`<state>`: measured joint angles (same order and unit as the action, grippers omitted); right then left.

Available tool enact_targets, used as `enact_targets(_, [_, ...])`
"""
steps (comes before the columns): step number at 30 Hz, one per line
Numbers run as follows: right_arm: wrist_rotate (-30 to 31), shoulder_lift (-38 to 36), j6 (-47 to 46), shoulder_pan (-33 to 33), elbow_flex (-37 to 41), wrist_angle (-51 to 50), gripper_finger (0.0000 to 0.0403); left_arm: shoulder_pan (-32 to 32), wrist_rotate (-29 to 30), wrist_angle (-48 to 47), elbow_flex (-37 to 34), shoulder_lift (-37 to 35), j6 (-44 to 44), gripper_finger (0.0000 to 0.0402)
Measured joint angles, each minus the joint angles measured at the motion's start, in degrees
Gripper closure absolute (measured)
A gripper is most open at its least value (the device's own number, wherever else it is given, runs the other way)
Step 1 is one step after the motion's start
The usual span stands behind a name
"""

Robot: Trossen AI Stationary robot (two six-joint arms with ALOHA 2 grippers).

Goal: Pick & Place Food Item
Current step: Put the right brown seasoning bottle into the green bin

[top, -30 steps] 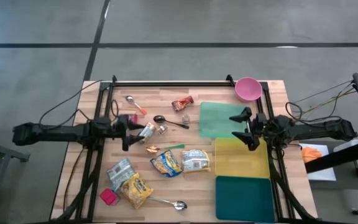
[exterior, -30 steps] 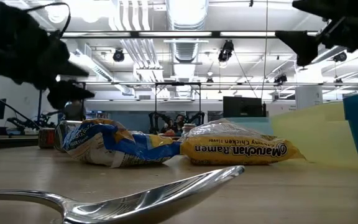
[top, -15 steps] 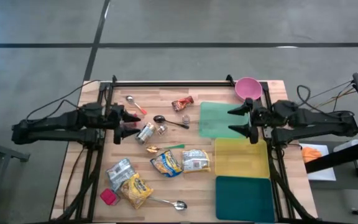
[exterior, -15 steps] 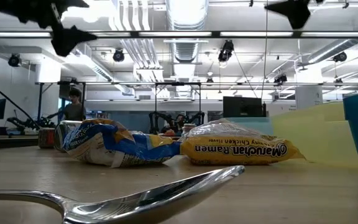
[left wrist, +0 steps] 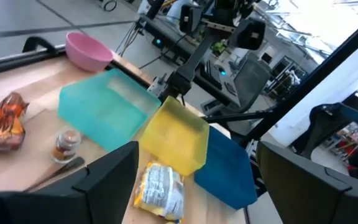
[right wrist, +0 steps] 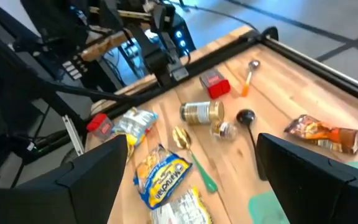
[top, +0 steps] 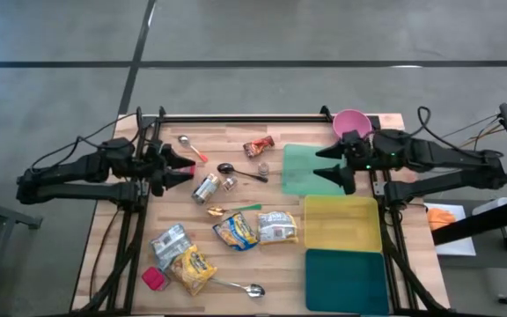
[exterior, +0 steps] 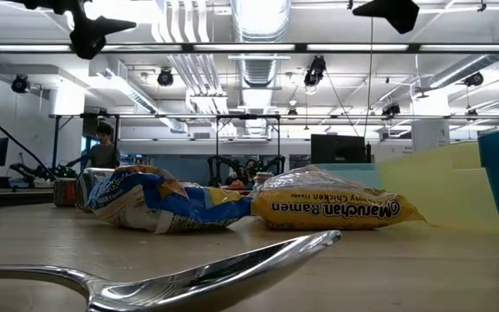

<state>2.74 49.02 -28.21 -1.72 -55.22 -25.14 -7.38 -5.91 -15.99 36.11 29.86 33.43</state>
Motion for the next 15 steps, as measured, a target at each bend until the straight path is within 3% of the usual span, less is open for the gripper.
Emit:
enact_targets(9, [0.0,9.3,0.6,-0.1,-3.5,0.3,0.0051,-0.2,1.2,-2.4,0.0,0.4,3.9,0.0069])
enact_targets(15, [-0.2,17.4,3.2,-0.2,-10.0,-1.0,0.0051,-0.3,1.0,-2.6,0.0,0.4,7.8,0.0069])
